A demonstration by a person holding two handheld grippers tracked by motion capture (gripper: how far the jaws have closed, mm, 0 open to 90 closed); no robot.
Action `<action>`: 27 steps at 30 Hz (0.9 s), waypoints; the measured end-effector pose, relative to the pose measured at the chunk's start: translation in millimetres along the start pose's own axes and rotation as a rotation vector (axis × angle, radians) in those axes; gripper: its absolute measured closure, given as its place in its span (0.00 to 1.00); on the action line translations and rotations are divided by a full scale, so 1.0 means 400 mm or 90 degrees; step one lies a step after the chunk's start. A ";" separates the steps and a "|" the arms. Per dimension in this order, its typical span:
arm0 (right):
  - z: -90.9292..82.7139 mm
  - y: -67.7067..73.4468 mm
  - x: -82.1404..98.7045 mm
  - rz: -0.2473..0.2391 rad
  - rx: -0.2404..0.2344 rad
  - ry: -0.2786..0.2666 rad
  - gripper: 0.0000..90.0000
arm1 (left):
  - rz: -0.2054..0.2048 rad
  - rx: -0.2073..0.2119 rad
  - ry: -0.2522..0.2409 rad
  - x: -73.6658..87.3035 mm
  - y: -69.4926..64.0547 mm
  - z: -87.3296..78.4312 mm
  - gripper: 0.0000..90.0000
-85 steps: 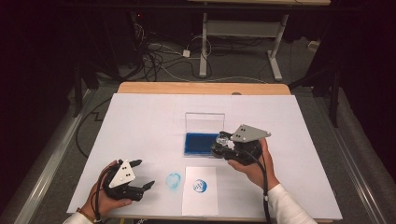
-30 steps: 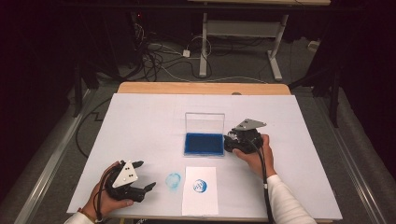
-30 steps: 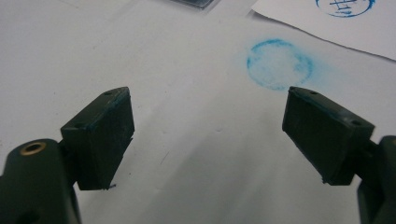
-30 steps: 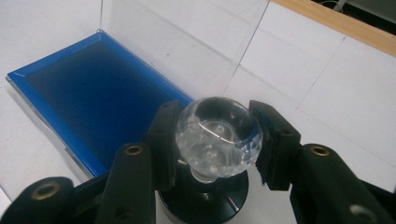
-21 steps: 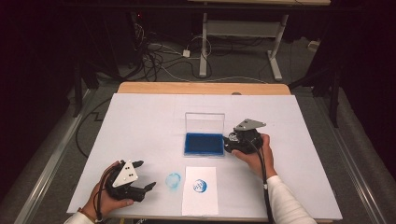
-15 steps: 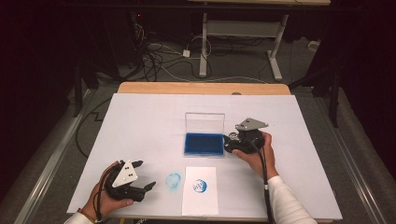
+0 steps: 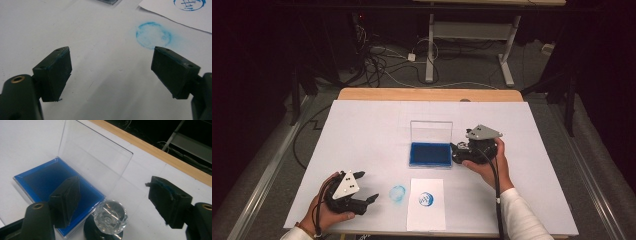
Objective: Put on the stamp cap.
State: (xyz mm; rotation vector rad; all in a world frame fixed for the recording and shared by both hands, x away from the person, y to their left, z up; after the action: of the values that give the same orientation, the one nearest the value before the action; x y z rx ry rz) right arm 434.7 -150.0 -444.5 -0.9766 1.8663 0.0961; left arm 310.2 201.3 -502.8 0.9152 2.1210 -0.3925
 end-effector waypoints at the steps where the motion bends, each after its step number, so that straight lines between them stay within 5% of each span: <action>1: -0.001 0.000 -0.001 -0.001 0.003 0.000 0.26 | -0.001 0.001 -0.001 0.000 0.001 0.000 0.18; 13: -0.028 0.001 -0.027 -0.004 -0.001 -0.039 0.26 | -0.007 0.000 -0.009 0.000 0.012 -0.001 0.18; 19: -0.051 0.006 -0.039 -0.004 -0.003 -0.053 0.25 | -0.004 0.021 -0.021 -0.007 0.009 -0.003 0.18; 27: -0.074 0.010 -0.054 -0.013 -0.005 -0.063 0.25 | 0.004 0.008 -0.012 -0.002 0.003 -0.004 0.18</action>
State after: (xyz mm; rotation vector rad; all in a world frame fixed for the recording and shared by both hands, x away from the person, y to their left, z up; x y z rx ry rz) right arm 414.6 -148.2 -413.7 -0.9784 1.7659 0.1368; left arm 310.5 202.5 -501.3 0.9224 2.0994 -0.4105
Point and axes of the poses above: each handheld gripper's, and its own axes: z roughly forward along the jaws, x roughly out of its underside, y roughly to its left, the point moved 5 cm from there along z, roughly forward along the jaws, and after that the axes turned 10 degrees about -z, right-handed, at the moved point
